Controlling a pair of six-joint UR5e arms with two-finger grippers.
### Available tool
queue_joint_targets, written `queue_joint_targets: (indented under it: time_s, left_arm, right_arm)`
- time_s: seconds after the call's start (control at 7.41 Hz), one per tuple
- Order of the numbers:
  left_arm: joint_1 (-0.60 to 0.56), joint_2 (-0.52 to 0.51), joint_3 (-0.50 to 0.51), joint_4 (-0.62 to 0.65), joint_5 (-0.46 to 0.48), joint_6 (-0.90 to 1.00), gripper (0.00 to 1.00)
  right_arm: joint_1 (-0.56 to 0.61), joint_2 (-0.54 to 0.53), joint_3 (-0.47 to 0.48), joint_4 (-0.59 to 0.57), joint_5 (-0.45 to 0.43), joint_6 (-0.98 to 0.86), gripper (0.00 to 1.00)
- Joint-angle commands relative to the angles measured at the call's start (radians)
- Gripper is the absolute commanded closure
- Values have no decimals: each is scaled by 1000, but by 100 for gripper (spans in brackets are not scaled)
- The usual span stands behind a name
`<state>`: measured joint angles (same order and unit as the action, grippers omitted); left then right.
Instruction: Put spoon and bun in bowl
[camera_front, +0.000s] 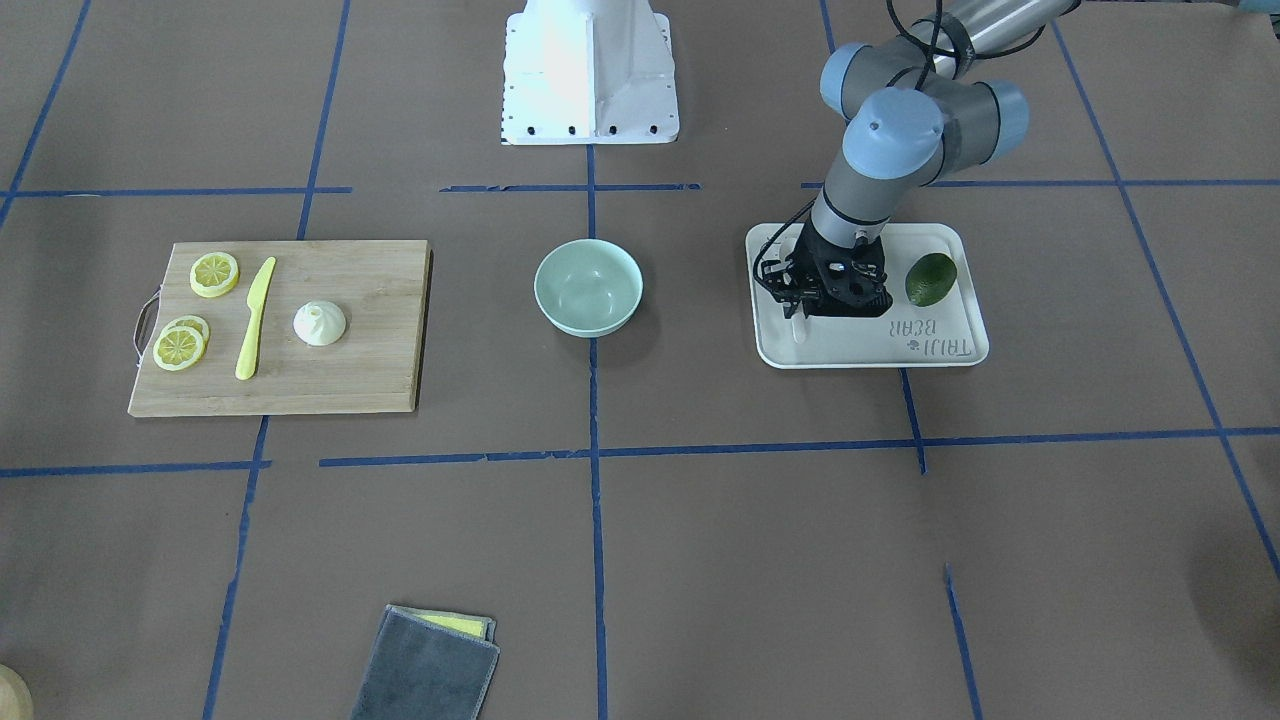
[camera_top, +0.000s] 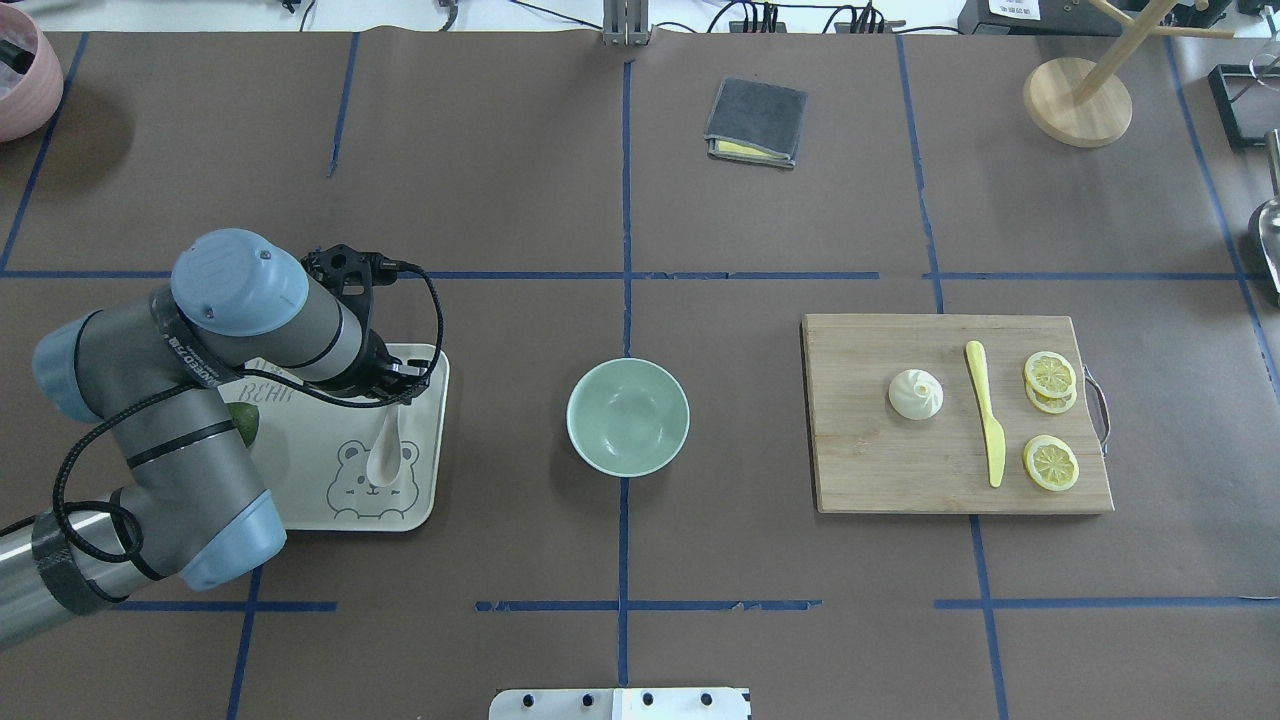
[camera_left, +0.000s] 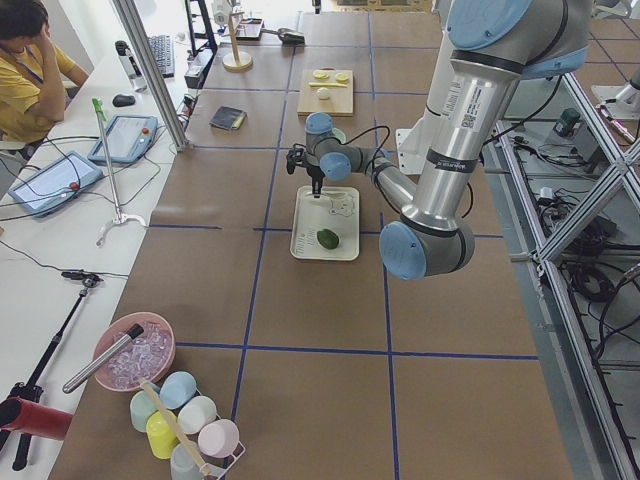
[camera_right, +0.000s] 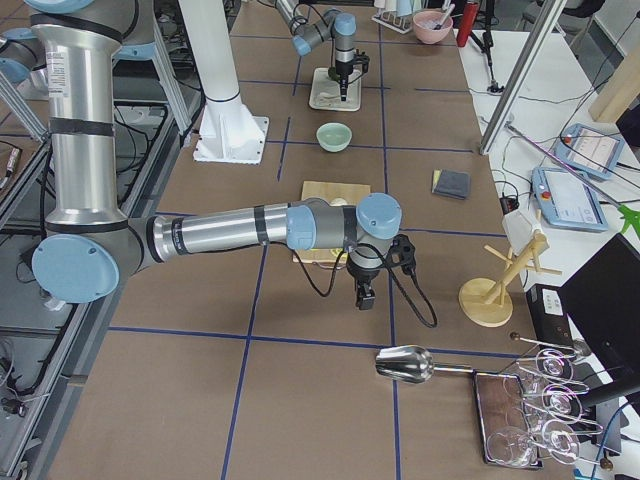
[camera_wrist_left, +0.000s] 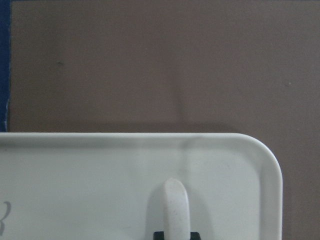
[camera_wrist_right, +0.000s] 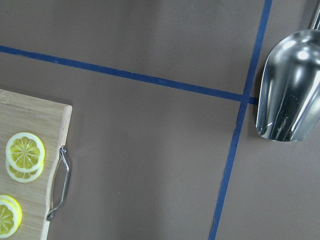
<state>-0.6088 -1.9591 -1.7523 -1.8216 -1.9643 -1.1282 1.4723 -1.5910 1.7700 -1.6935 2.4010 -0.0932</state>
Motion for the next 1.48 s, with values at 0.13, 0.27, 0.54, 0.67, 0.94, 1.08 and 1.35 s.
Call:
queue_joint_targets:
  time_s: [0.13, 0.27, 0.54, 0.67, 0.94, 1.08, 1.35]
  left_arm:
    - [7, -241, 37, -13, -2, -18, 100]
    - [18, -285, 81, -48, -1, -77, 100]
    - [107, -322, 157, -148, 200, -284, 100]
    - [130, -323, 158, -153, 262, -327, 100]
    - [139, -322, 162, -151, 315, -381, 100]
    - [142, -316, 154, -151, 321, -378, 67]
    - [141, -264, 117, -147, 323, -369, 9]
  right_arm:
    - [-23, 2, 9, 2, 18, -2, 0]
    - [-26, 2, 14, 2, 33, 0, 0]
    - [-32, 2, 16, 2, 46, -2, 0]
    - [-32, 2, 16, 2, 46, 0, 0]
    - [-33, 0, 12, 0, 49, 1, 0]
    - [-33, 0, 14, 0, 73, 1, 0]
    - [-52, 3, 19, 2, 154, 3, 0]
